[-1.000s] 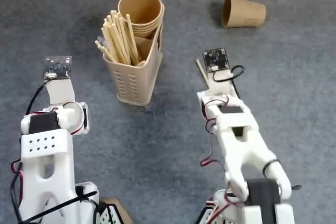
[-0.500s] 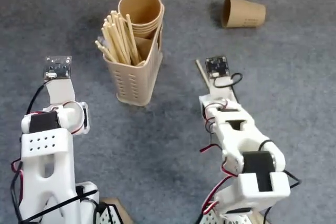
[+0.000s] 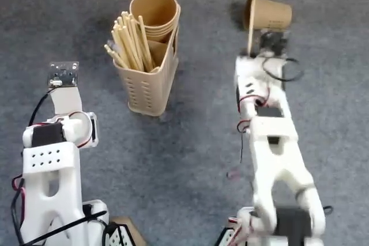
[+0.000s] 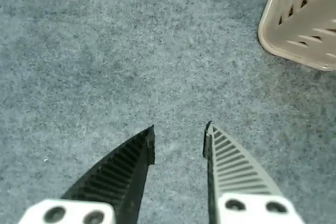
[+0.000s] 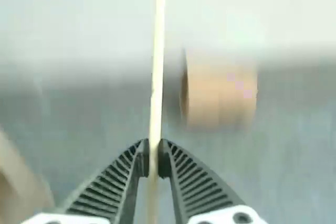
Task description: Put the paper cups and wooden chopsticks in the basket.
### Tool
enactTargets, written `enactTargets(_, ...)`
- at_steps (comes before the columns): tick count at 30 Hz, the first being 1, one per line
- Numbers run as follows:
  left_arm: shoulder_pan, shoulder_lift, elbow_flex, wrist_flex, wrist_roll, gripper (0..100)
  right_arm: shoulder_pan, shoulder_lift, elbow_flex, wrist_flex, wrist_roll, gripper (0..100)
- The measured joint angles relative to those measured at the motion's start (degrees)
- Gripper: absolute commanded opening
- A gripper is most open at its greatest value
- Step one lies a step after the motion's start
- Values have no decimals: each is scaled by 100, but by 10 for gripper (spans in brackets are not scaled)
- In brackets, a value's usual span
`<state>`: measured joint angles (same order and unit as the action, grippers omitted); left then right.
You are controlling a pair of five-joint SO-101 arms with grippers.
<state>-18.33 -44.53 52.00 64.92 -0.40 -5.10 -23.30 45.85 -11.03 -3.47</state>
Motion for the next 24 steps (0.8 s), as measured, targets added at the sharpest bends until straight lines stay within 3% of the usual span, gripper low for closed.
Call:
enactTargets(4,0,0,0,0,0,182,-633,-862,-9,-1319,-211,4)
enactTargets(10,0,0,0,0,0,182,-1881,-695,-18,-2620,-220,4)
enactTargets(18,0,0,0,0,0,182,-2971,334,-554,-3657,800,4)
enactTargets(24,0,0,0,0,0,182,-3305,1459,-1363,-3789,1020,6)
